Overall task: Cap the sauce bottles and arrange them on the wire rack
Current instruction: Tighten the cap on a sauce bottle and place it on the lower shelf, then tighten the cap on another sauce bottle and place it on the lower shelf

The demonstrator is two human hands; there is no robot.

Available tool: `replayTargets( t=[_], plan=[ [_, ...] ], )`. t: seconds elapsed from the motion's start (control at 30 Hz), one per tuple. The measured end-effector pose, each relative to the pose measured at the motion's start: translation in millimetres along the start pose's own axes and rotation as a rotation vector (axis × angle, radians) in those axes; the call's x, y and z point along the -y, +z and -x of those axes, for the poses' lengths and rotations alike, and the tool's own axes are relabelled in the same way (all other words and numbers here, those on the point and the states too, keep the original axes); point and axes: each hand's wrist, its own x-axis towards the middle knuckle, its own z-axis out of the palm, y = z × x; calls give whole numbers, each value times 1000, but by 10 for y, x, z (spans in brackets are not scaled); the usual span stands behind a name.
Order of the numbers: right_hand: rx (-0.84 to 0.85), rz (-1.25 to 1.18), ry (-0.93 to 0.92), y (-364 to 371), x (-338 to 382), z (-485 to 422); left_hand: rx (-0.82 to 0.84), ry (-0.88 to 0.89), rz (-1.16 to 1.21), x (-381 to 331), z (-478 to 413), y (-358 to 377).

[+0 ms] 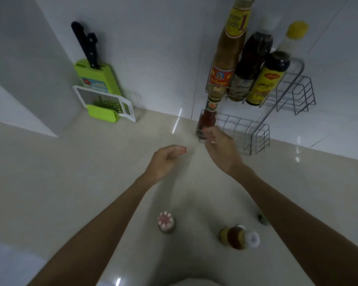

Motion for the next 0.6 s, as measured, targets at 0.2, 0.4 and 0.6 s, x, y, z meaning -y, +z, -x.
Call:
replayTargets(
  t=[0.2,0.4,0.6],
  plan=[
    [546,325,-293,109,630,1094,124,-48,-410,606,1330,-212],
    [490,604,-388,496,907,1508,138,-144,-212,802,1769,208],
    [365,507,-455,94,860,1392,-31,-80,130,365,1867,543]
  ],
)
